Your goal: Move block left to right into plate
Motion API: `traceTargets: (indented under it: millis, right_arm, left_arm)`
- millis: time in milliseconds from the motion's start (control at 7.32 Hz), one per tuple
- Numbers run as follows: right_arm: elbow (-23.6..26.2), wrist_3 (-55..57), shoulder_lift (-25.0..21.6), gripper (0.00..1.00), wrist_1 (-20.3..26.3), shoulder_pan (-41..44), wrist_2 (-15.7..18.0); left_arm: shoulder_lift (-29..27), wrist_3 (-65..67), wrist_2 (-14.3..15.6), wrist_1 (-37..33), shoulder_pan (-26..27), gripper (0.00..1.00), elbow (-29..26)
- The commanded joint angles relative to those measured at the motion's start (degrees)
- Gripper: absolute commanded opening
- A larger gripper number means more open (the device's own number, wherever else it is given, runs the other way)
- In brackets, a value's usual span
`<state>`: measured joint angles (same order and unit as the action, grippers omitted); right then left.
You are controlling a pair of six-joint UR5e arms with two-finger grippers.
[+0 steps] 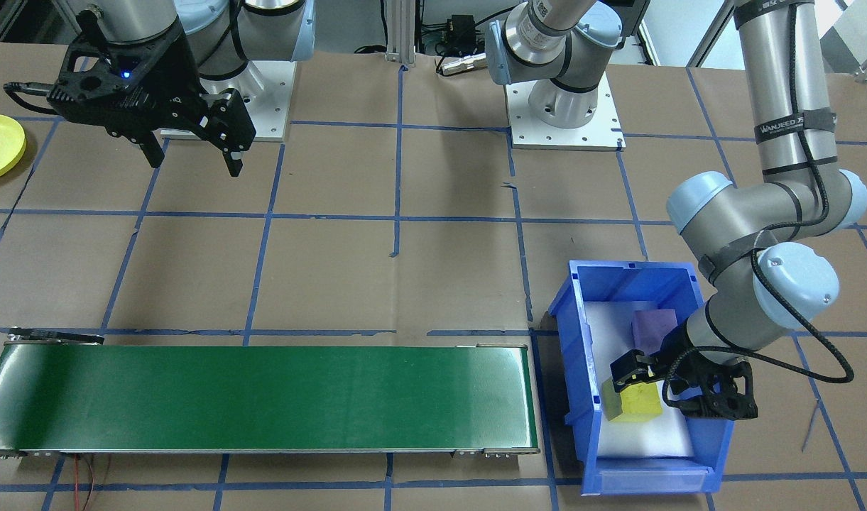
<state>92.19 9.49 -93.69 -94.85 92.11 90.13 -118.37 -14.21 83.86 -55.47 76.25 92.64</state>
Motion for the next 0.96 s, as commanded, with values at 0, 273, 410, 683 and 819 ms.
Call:
traceTargets:
  millis: [0,273,410,683,819]
  right_arm:
    - [0.0,0.0,0.0,1.0,0.0,0.0,0.0]
    - [0.0,0.0,0.0,1.0,0.0,0.0,0.0]
    - [0.0,0.0,0.0,1.0,-0.1,0.0,0.0]
    - [0.0,0.0,0.0,1.0,0.0,0.0,0.0]
    - [0.0,0.0,0.0,1.0,-0.1,0.0,0.0]
  left_arm:
    - [-0.1,0.4,0.0,0.1,0.4,1.0,0.0]
    - [-0.3,0.4,0.0,0.1,0.4,1.0,0.0]
    - [-1.4,0.3,0.0,0.9,0.4,1.0,0.0]
    - [-2.3,-0.4,0.0,3.5,0.4,0.49,0.0]
    - [-1.3,-0.3,0.1,3.8,0.4,0.24,-0.2]
